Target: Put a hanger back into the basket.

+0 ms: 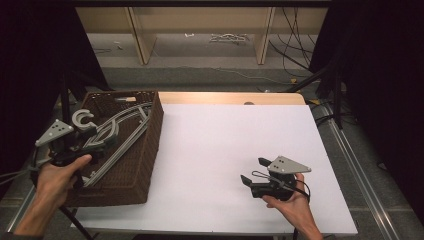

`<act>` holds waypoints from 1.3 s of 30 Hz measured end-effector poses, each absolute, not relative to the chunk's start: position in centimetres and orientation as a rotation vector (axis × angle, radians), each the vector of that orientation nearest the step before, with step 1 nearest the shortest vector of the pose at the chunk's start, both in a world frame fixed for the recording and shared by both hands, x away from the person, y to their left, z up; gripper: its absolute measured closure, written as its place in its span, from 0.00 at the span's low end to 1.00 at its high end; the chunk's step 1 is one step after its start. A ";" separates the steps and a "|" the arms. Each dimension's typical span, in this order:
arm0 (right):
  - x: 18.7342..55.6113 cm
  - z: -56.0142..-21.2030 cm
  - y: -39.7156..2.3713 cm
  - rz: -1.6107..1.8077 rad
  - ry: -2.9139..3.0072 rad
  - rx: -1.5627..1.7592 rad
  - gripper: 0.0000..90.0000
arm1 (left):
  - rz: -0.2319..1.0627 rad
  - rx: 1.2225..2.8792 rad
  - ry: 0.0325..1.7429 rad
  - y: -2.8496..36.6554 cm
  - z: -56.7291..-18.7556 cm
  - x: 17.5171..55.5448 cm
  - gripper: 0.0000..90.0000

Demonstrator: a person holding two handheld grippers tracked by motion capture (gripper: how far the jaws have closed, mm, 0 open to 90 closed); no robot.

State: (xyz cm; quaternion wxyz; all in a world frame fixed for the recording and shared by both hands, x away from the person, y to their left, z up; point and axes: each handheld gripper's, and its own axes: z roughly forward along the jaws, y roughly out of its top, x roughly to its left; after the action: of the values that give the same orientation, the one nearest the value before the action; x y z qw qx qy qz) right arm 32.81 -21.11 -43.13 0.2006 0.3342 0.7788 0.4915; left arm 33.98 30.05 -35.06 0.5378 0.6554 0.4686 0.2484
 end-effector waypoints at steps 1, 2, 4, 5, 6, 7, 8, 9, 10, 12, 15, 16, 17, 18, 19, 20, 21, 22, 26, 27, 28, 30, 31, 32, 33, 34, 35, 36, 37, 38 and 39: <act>32.7 -43.0 -21.2 1.361 2.173 0.936 0.20 | 0.585 1.552 1.099 29.6 -35.1 33.7 0.19; 32.6 -43.0 -21.2 1.365 2.169 0.940 0.20 | 0.580 1.545 1.087 29.0 -35.1 33.4 0.19; 32.6 -43.0 -21.2 1.387 2.153 0.930 0.20 | 0.574 1.539 1.059 28.0 -35.2 32.9 0.19; 32.4 -42.9 -21.3 1.377 2.155 0.934 0.20 | 0.570 1.537 1.046 27.5 -35.3 32.7 0.19; 32.3 -42.8 -21.3 1.377 2.163 0.941 0.20 | 0.569 1.539 1.029 27.0 -35.4 32.4 0.19; 32.2 -42.8 -21.3 1.386 2.164 0.943 0.20 | 0.574 1.549 1.018 26.5 -35.5 32.2 0.19; 32.1 -42.8 -21.3 1.396 2.160 0.946 0.20 | 0.580 1.553 1.002 26.0 -35.6 32.0 0.19; 32.0 -42.8 -21.3 1.389 2.150 0.945 0.20 | 0.574 1.555 0.987 25.5 -35.8 31.8 0.19; 31.9 -42.9 -21.3 1.396 2.139 0.950 0.20 | 0.570 1.555 0.970 25.0 -36.0 31.6 0.19; 31.8 -42.9 -21.4 1.410 2.133 0.943 0.19 | 0.581 1.570 0.937 23.9 -36.4 31.3 0.19; 31.5 -42.9 -21.5 1.419 2.126 0.945 0.19 | 0.587 1.589 0.884 22.2 -37.0 30.8 0.19; 31.5 -42.9 -21.5 1.431 2.116 0.943 0.19 | 0.579 1.596 0.870 21.7 -37.2 30.6 0.19; 31.4 -42.9 -21.5 1.425 2.120 0.945 0.19 | 0.578 1.603 0.852 21.2 -37.4 30.5 0.19; 31.2 -42.9 -21.5 1.429 2.113 0.948 0.19 | 0.582 1.609 0.839 20.8 -37.7 30.3 0.19; 31.1 -42.9 -21.5 1.428 2.109 0.949 0.19 | 0.598 1.618 0.828 20.4 -38.0 30.2 0.20; 30.9 -42.8 -21.6 1.420 2.113 0.955 0.19 | 0.619 1.633 0.813 20.0 -38.2 30.1 0.20; 30.8 -42.8 -21.5 1.436 2.115 0.954 0.19 | 0.628 1.641 0.799 19.7 -38.4 30.0 0.20; 30.7 -42.8 -21.5 1.443 2.106 0.955 0.19 | 0.623 1.643 0.791 19.5 -38.7 29.9 0.20; 30.3 -42.9 -21.6 1.452 2.093 0.950 0.19 | 0.612 1.641 0.772 18.6 -39.7 29.3 0.20; 30.1 -42.9 -21.5 1.456 2.100 0.949 0.19 | 0.615 1.644 0.768 18.4 -40.0 29.1 0.20; 30.1 -43.0 -21.5 1.455 2.082 0.938 0.19 | 0.605 1.648 0.763 18.2 -40.4 28.9 0.19; 29.8 -43.2 -21.4 1.463 2.095 0.945 0.19 | 0.584 1.652 0.756 17.8 -41.0 28.5 0.19; 29.6 -43.3 -21.3 1.469 2.096 0.945 0.19 | 0.580 1.654 0.752 17.7 -41.2 28.3 0.19; 29.5 -43.3 -21.3 1.456 2.098 0.937 0.19 | 0.579 1.656 0.744 17.6 -41.4 28.2 0.19; 29.3 -43.3 -21.3 1.461 2.104 0.934 0.19 | 0.581 1.663 0.733 17.6 -41.5 28.0 0.19; 29.2 -43.3 -21.2 1.470 2.092 0.927 0.19 | 0.566 1.667 0.731 17.6 -41.7 28.0 0.19; 29.0 -43.3 -21.2 1.477 2.097 0.925 0.19 | 0.552 1.666 0.734 17.7 -41.9 28.0 0.19; 28.8 -43.3 -21.2 1.474 2.079 0.929 0.19 | 0.547 1.668 0.741 17.8 -42.2 27.9 0.19; 28.6 -43.3 -21.2 1.478 2.085 0.922 0.19 | 0.560 1.665 0.749 18.0 -42.5 27.9 0.19; 28.4 -43.3 -21.2 1.479 2.072 0.924 0.19 | 0.576 1.673 0.750 18.2 -42.7 27.9 0.19; 28.2 -43.3 -21.3 1.476 2.076 0.930 0.18 | 0.583 1.682 0.765 18.3 -42.9 27.8 0.19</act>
State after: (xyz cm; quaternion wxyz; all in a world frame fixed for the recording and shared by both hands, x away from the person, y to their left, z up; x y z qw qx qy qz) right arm 28.23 -21.28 -43.34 0.2133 0.3352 0.7480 0.5317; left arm 27.83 18.34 -42.93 0.5662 0.7156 0.3254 0.2480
